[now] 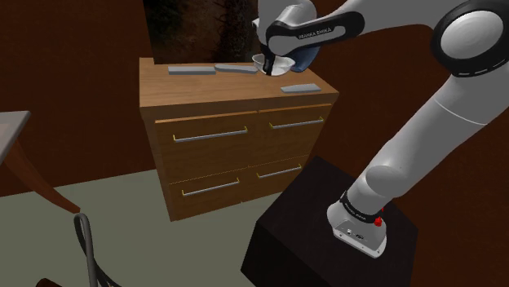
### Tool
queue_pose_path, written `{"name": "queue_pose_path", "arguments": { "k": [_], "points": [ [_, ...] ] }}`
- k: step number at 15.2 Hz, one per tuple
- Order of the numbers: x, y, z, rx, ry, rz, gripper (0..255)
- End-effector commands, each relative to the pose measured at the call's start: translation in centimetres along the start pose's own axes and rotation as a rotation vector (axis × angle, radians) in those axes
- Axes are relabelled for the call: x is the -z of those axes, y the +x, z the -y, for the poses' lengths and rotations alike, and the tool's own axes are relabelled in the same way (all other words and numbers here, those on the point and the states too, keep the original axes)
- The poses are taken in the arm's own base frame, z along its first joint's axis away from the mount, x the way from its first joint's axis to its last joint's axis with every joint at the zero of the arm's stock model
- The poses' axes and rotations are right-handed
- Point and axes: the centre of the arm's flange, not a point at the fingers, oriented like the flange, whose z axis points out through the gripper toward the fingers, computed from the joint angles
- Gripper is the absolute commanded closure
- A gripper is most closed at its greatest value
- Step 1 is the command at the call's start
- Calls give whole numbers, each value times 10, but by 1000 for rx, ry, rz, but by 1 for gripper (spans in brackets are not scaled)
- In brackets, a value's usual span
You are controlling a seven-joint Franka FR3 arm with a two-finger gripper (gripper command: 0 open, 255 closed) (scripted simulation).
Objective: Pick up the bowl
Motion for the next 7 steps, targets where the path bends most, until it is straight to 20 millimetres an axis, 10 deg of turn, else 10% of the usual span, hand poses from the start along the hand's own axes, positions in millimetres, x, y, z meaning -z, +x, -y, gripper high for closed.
{"name": "queue_pose_path", "arguments": {
  "k": [1,7],
  "points": [
    [10,0,-5,0,0,0,255],
    [29,-1,-15,0,0,0,255]
  ]
}}
